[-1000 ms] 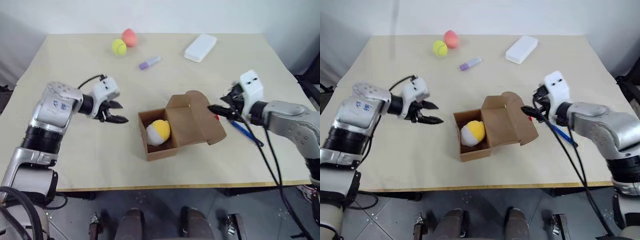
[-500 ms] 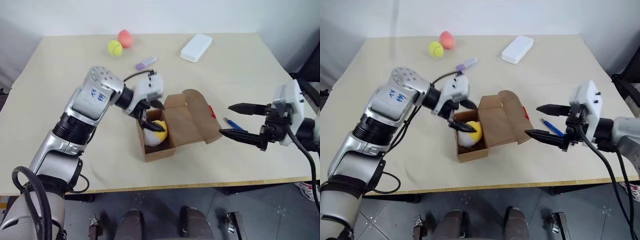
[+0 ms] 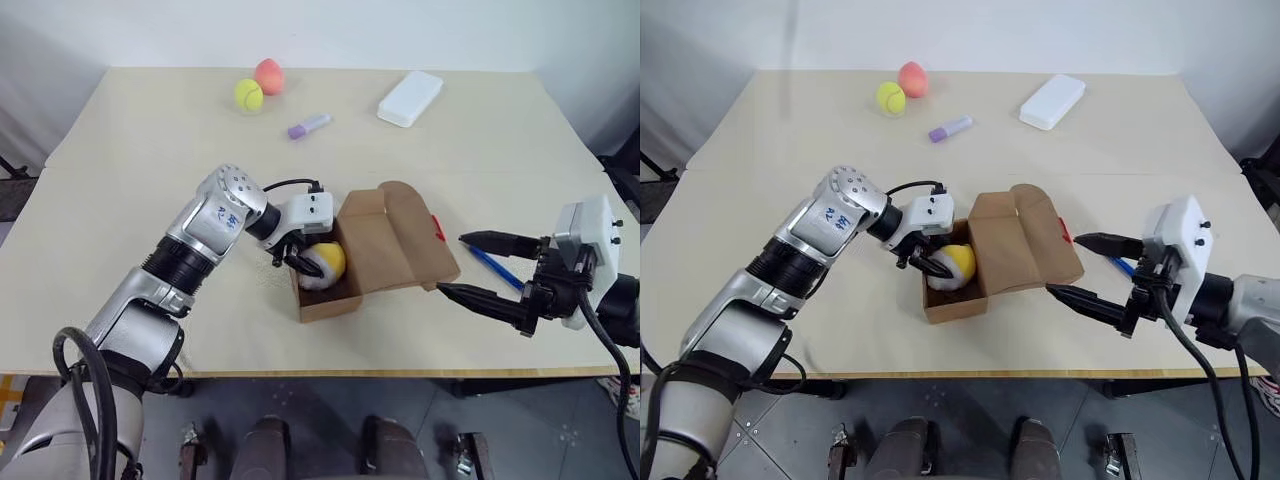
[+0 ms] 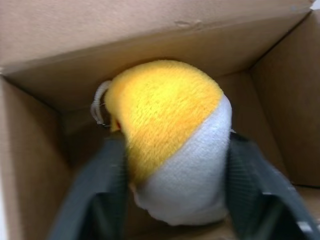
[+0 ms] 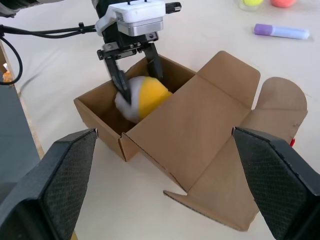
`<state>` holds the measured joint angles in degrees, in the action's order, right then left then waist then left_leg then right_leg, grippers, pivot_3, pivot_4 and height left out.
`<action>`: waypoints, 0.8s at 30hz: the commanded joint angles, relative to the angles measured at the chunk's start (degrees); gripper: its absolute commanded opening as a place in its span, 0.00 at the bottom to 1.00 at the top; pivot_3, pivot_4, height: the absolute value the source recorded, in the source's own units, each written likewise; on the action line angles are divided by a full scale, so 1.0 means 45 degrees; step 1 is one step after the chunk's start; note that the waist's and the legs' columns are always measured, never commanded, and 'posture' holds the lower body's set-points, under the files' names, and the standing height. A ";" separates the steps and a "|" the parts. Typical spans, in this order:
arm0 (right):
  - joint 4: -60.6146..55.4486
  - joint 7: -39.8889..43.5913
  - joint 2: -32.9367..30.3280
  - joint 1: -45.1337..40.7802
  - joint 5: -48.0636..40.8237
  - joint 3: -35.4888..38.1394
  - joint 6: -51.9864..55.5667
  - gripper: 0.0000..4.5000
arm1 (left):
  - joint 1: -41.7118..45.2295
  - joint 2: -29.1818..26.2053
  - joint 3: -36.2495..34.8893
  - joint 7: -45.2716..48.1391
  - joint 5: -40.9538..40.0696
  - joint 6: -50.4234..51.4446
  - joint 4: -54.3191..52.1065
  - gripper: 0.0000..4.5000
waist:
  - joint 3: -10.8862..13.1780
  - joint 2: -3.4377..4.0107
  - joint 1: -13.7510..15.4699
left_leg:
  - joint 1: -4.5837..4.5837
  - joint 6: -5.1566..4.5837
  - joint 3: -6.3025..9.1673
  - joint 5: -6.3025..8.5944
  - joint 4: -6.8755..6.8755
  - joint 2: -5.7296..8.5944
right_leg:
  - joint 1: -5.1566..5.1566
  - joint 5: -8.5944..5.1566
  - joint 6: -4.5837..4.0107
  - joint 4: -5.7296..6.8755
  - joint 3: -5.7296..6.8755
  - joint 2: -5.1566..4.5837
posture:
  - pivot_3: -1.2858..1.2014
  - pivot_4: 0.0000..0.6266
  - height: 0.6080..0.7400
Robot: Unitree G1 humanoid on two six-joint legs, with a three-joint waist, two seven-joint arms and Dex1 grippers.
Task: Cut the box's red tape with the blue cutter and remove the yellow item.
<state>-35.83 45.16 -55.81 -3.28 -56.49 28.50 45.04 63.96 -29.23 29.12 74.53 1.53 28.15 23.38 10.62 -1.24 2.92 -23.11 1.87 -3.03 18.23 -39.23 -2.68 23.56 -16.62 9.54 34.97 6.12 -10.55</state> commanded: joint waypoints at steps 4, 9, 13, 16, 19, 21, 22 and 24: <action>0.0234 0.0563 -0.0062 -0.0053 0.0295 0.0381 -0.0674 1.00 | 0.1042 -0.0034 -0.2069 0.0118 -0.1173 0.0776 -0.0223 0.10 | 0.0000 0.0000 -0.0015 | -0.0002 0.0000 0.0000 0.0000 0.0000 0.0000 | 0.0002 0.0000 0.0000 0.0004 0.0000 0.0001 | 0.52 0.24 1.00; 0.0926 0.1242 -0.0371 -0.0403 0.0720 0.0112 -0.0916 1.00 | 0.1489 -0.0072 -0.3368 -0.0192 -0.2013 0.1695 -0.0371 0.03 | 0.0000 0.0000 -0.0028 | 0.0003 0.0000 0.0001 0.0000 0.0000 0.0000 | 0.0000 0.0000 0.0000 0.0005 0.0000 0.0000 | 0.52 0.24 1.00; 0.1619 0.1760 -0.0536 -0.1013 0.1072 -0.0142 -0.1180 1.00 | 0.1896 -0.0448 -0.4436 -0.0954 -0.2328 0.2561 -0.0188 0.03 | 0.0000 -0.0001 -0.0067 | 0.0005 0.0000 0.0000 0.0000 0.0000 0.0000 | 0.0000 0.0000 0.0000 0.0007 0.0000 0.0000 | 0.52 0.24 1.00; 0.2128 0.2131 -0.0669 -0.1424 0.1284 -0.0356 -0.1277 1.00 | 0.2100 -0.0979 -0.5154 -0.2055 -0.2148 0.2844 0.0187 0.03 | 0.0000 0.0000 -0.0121 | 0.0003 0.0000 0.0001 0.0000 0.0002 0.0000 | 0.0003 0.0000 0.0001 0.0008 0.0000 0.0000 | 0.52 0.24 1.00; 0.2588 0.2533 -0.0723 -0.1828 0.1564 -0.0650 -0.1464 1.00 | 0.1999 -0.1949 -0.5526 -0.3414 -0.1489 0.2577 0.1063 0.03 | 0.0000 0.0000 -0.0282 | 0.0009 0.0000 0.0001 0.0000 0.0003 0.0000 | 0.0002 0.0000 0.0001 0.0012 0.0000 0.0000 | 0.52 0.24 1.00; 0.2868 0.2864 -0.0664 -0.2042 0.1582 -0.0789 -0.1542 1.00 | 0.1582 -0.2710 -0.5407 -0.3921 -0.0973 0.2360 0.1333 0.03 | 0.0000 0.0000 -0.0353 | 0.0018 0.0001 0.0002 -0.0001 0.0007 0.0000 | 0.0002 0.0000 0.0001 0.0024 0.0000 0.0000 | 0.52 0.24 1.00; 0.3030 0.2987 -0.0537 -0.2190 0.1519 -0.0809 -0.1595 1.00 | 0.1291 -0.3073 -0.5332 -0.4107 -0.0726 0.2236 0.1397 0.03 | 0.0000 0.0000 -0.0385 | 0.0017 0.0001 0.0001 -0.0001 0.0012 0.0000 | 0.0003 0.0000 0.0001 0.0022 0.0000 0.0000 | 0.52 0.24 1.00; 0.3388 0.3219 -0.0397 -0.2474 0.1581 -0.0944 -0.1744 1.00 | 0.0617 -0.3698 -0.5293 -0.4136 -0.0538 0.2225 0.1274 0.03 | 0.0000 0.0000 -0.0399 | 0.0024 0.0002 -0.0004 -0.0001 0.0013 0.0000 | 0.0003 0.0000 0.0001 0.0022 0.0000 0.0000 | 0.52 0.24 1.00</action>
<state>-21.14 58.54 -57.84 -13.37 -48.97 23.47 38.66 67.48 -44.27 5.64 56.45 -1.95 38.93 30.03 10.62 -1.24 1.12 -22.98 1.88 -3.05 18.23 -39.16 -2.68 23.57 -16.62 9.54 35.09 6.12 -10.55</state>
